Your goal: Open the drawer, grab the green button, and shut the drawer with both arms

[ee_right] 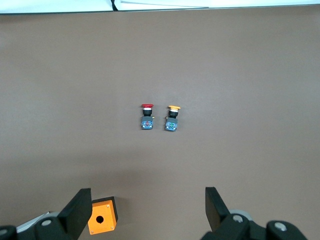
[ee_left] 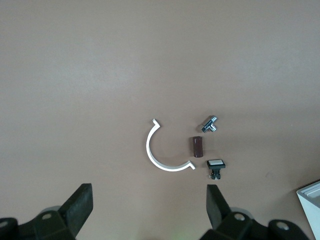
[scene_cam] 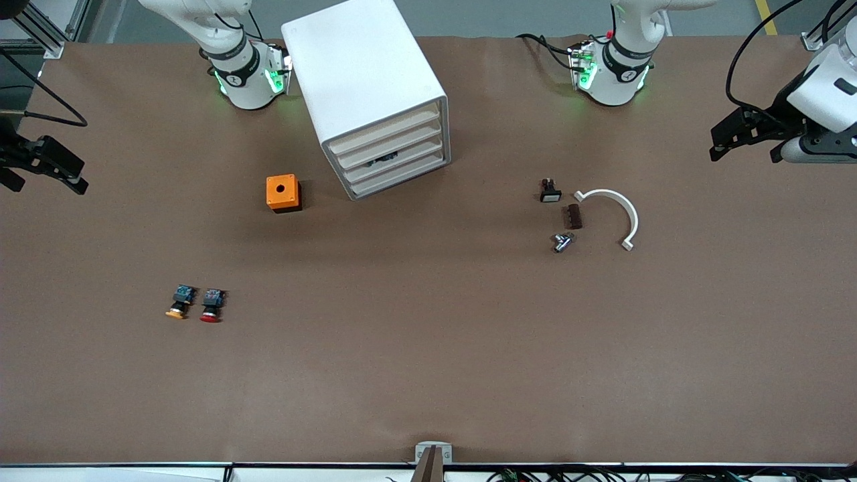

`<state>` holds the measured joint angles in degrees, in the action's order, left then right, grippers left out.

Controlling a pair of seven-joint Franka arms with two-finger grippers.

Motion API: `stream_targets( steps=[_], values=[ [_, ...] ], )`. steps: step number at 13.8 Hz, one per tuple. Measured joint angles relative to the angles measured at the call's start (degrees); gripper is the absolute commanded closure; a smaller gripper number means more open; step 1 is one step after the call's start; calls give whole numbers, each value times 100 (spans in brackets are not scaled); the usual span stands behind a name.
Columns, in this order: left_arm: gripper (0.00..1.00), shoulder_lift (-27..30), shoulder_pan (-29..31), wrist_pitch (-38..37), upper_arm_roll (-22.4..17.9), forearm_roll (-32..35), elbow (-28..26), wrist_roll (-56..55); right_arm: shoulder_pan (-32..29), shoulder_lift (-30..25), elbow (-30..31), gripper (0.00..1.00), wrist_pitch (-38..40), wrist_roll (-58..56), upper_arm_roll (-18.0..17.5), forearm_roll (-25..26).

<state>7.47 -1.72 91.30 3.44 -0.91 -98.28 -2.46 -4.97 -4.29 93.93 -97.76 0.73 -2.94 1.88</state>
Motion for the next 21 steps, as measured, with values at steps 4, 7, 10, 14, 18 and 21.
stream_targets(
  steps=[4,7,10,14,18,21],
  values=[
    [0,-2,0,0,-2,0,0,0,0,0,0,0,-2,0,0,0],
    [0,-49,4,-4,-14,0,0,-7,0,0,-4,0,-3,0,0,0],
    [0,-312,17,-7,-42,0,3,-11,0,0,-22,0,-2,0,0,0],
    [0,-752,26,-5,-63,0,16,-12,0,0,-29,0,-2,0,1,0],
    [0,-1126,11,3,-58,0,36,-12,0,1,-30,0,1,0,1,0],
    [0,-1306,-118,3,22,0,46,-453,0,2,-31,0,1,0,1,0]
  ],
)
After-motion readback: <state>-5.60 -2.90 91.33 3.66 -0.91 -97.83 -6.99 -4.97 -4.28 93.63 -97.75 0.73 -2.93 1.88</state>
